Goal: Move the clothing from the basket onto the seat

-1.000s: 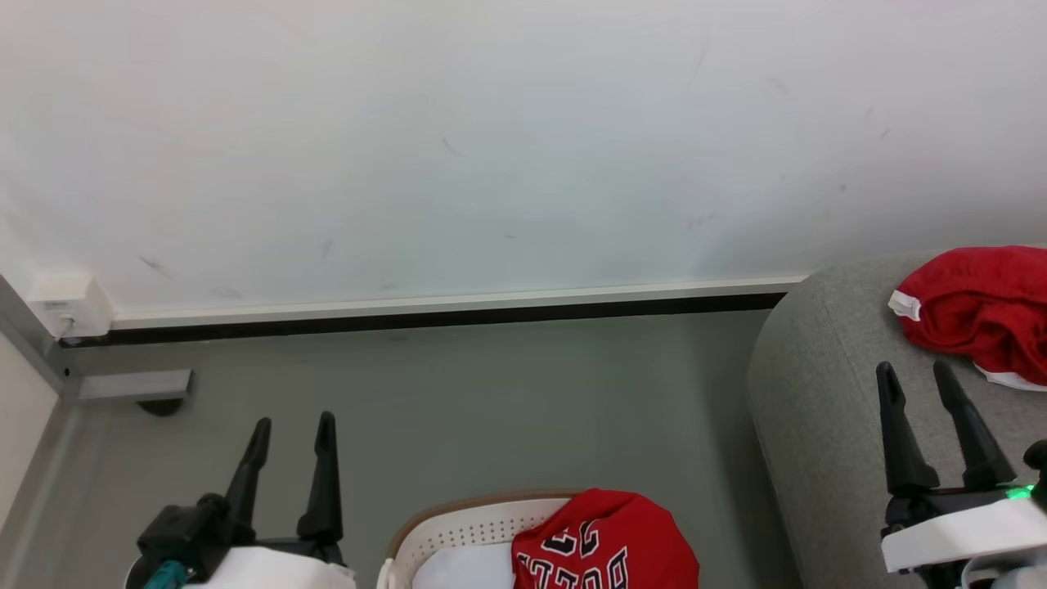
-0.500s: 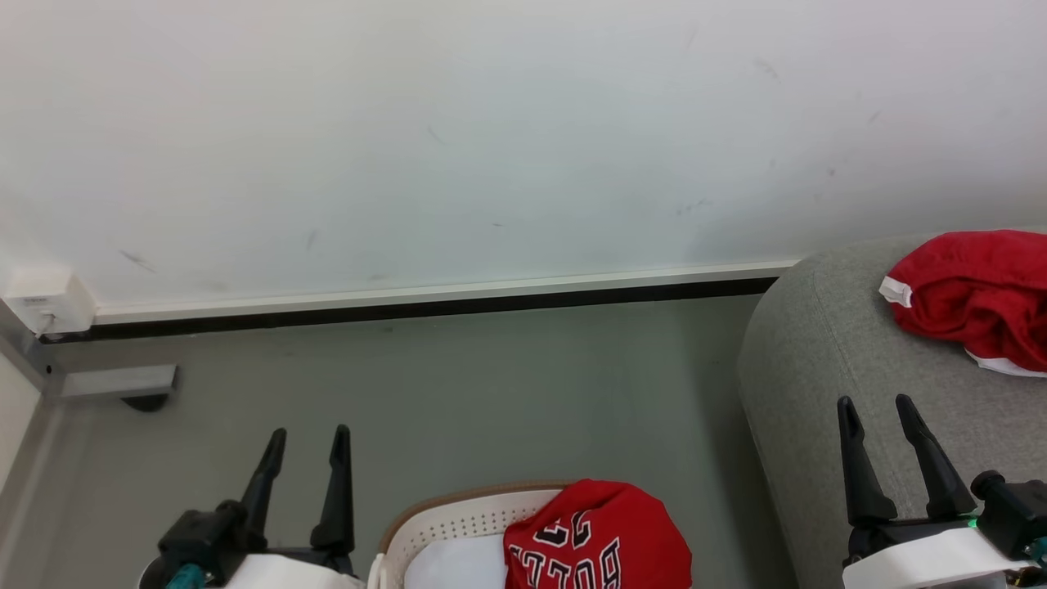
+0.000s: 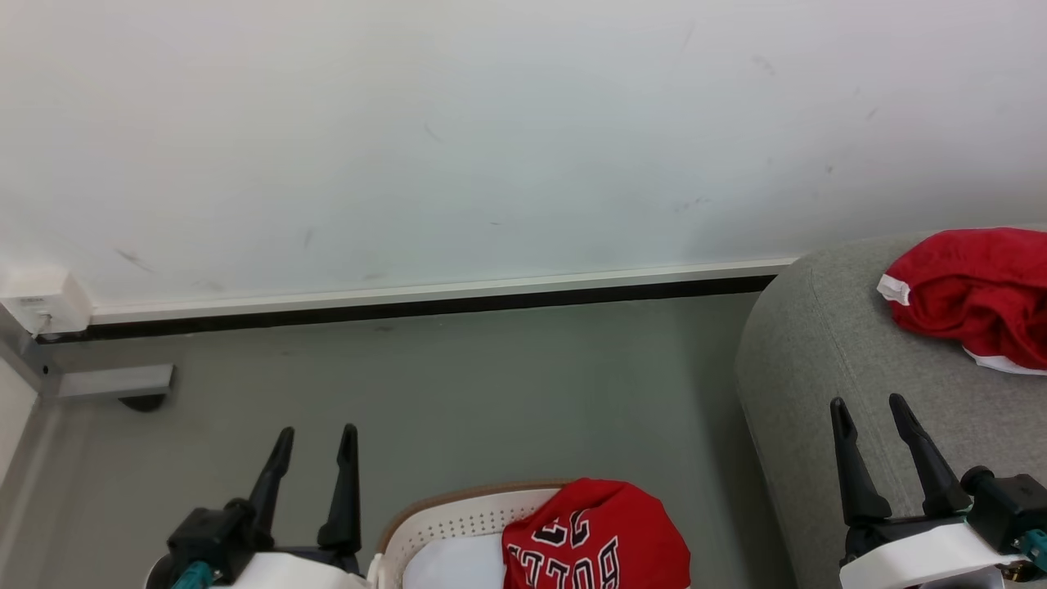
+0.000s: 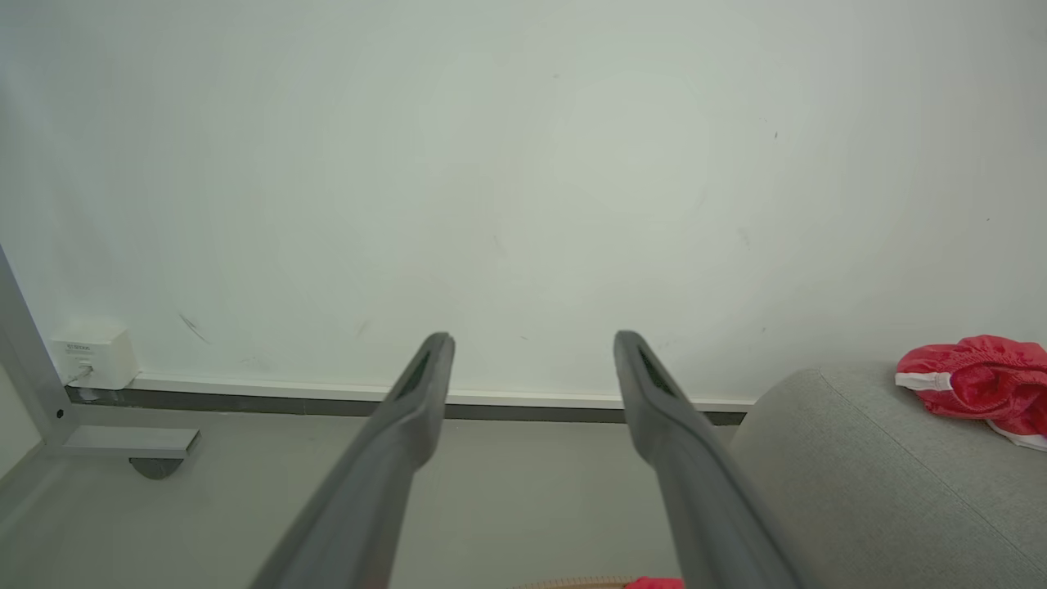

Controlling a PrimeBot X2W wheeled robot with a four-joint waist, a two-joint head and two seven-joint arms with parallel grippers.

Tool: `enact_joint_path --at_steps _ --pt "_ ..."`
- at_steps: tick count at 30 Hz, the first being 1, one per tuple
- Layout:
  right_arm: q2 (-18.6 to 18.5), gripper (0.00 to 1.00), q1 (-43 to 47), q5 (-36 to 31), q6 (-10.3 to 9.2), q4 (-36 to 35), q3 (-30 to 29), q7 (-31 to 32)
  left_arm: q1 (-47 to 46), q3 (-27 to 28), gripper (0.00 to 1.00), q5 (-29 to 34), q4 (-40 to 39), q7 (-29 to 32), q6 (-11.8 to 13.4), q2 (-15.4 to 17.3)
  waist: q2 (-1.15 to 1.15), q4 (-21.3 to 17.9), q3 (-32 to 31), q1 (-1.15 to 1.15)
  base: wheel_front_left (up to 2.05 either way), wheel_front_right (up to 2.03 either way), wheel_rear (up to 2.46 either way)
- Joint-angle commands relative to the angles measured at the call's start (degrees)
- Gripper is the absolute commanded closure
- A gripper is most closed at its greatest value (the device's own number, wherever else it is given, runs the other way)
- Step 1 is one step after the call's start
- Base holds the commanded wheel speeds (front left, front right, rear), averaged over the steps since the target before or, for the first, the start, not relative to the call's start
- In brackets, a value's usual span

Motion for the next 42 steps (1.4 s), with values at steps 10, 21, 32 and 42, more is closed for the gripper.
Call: enact_joint_path --at_steps 10,21,32,42 --pt "-1.1 0.00 -1.2 -0.5 -0.12 0.3 0.0 -0.2 -0.6 -0.6 0.00 0.6 0.4 0.0 -0.1 0.1 0.00 -1.1 0.6 0.00 0.00 0.00 0.00" --pt "-2.2 0.00 -3.4 -1.0 -0.13 -0.7 -1.1 -0.1 -5.2 -4.7 0.00 1.9 4.5 0.0 -0.9 0.2 0.00 -5.9 7.2 0.00 0.00 0.00 0.00" --pt "-1.1 0.00 -9.7 -1.8 -0.13 -2.7 -1.5 -0.1 -16.8 -9.1 0.00 4.5 22.3 0.0 -2.7 0.7 0.00 -11.7 19.1 0.00 0.00 0.00 0.00" --pt "0.8 0.00 -14.1 -1.6 -0.13 -4.9 -1.5 -0.1 -29.1 -15.9 0.00 -0.4 44.7 5.3 -3.4 1.0 0.00 -14.8 28.2 0.00 0.00 0.00 0.00"
